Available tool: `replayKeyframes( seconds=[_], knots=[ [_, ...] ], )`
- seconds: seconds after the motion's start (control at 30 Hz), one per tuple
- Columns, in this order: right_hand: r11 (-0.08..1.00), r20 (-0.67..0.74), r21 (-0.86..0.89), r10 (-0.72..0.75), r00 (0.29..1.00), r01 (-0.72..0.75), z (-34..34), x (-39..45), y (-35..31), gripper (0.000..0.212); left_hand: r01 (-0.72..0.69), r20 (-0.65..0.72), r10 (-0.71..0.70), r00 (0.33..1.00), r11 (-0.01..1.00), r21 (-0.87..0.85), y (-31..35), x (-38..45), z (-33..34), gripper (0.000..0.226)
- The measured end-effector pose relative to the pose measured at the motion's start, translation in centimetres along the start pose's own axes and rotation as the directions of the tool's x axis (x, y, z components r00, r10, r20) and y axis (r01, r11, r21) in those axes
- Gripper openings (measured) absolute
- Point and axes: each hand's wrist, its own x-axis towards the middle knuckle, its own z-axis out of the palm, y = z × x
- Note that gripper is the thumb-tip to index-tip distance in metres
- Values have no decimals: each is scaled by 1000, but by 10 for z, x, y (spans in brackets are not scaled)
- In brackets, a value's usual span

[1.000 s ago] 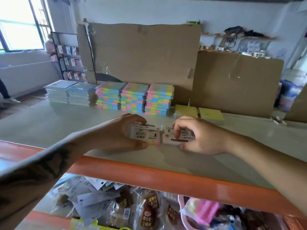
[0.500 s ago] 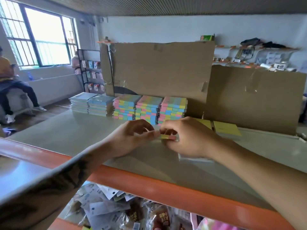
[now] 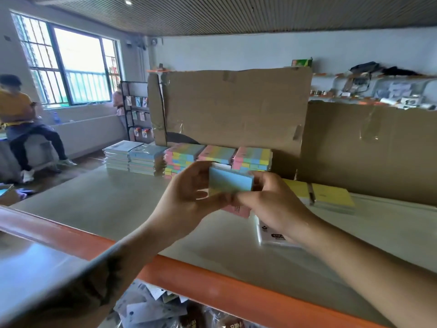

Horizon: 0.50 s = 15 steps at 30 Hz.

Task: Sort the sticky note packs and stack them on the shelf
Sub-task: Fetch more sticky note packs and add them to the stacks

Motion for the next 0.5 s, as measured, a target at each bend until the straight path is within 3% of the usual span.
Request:
replayKeyframes(
  seconds=[0.1, 0.2, 0.23, 0.3, 0.43, 0.5],
  knots=[
    [999, -30, -27, 26, 999, -27, -2, -2, 4, 12, -89, 16, 88, 996, 951, 297, -3, -6, 7, 78],
    [999, -109, 30, 31, 994, -28, -7, -5, 2, 36, -74, 6, 83, 997, 858, 508, -1, -15, 13, 105],
    [998, -126, 57, 21, 992, -14, -7, -6, 0, 35, -72, -9, 93, 996, 829, 554, 0, -16, 16, 108],
    [996, -123, 87, 18, 992, -7, -4, -8, 0, 27, -73, -45, 131, 990, 769, 635, 5, -17, 20, 106],
    [999, -127, 50, 17, 992, -11, 3, -8, 3, 45, -95, -89, 240, 967, 660, 746, 10, -16, 20, 89],
    [999, -100, -36, -26, 995, 22, 4, -7, 4, 31, -102, -63, 234, 970, 630, 770, 14, -13, 16, 84]
  ],
)
